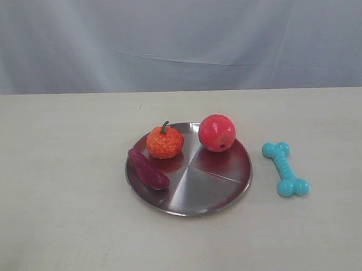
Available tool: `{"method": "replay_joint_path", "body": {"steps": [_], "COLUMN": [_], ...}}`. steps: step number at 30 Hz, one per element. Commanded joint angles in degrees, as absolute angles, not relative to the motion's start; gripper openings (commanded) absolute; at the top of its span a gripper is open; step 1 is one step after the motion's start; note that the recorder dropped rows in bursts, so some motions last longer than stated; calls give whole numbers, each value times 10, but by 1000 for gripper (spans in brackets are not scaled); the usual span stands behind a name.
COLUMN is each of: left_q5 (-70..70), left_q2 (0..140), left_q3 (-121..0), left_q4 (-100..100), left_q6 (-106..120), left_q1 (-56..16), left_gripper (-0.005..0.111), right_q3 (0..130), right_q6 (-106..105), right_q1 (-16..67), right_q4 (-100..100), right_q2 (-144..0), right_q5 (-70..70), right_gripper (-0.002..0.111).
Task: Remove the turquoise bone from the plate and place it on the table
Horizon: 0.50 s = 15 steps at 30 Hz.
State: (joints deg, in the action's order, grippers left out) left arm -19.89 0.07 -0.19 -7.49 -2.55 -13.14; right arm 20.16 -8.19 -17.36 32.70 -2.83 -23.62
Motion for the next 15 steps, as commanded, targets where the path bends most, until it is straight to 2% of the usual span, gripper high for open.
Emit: {"method": "replay_joint_path", "body": {"steps": [1,8,15], "left_q5": [-198,-198,-198], "left_q2": [0,0,0], "left_q3": [0,0,0], "left_q4": [-75,-75,-75], "left_q6": [-25,-25,-25], "left_q1": [-133,-133,-133], "left_gripper": [0,0,0], "right_q3": [170,119,69], "right_q6": [-101,20,25], "right_q1": [-177,-177,-169], "right_q4": [328,183,53], "right_q2": [-23,-17,0], "right_q5": [-231,-189,-148], "right_gripper": [0,0,0]}}
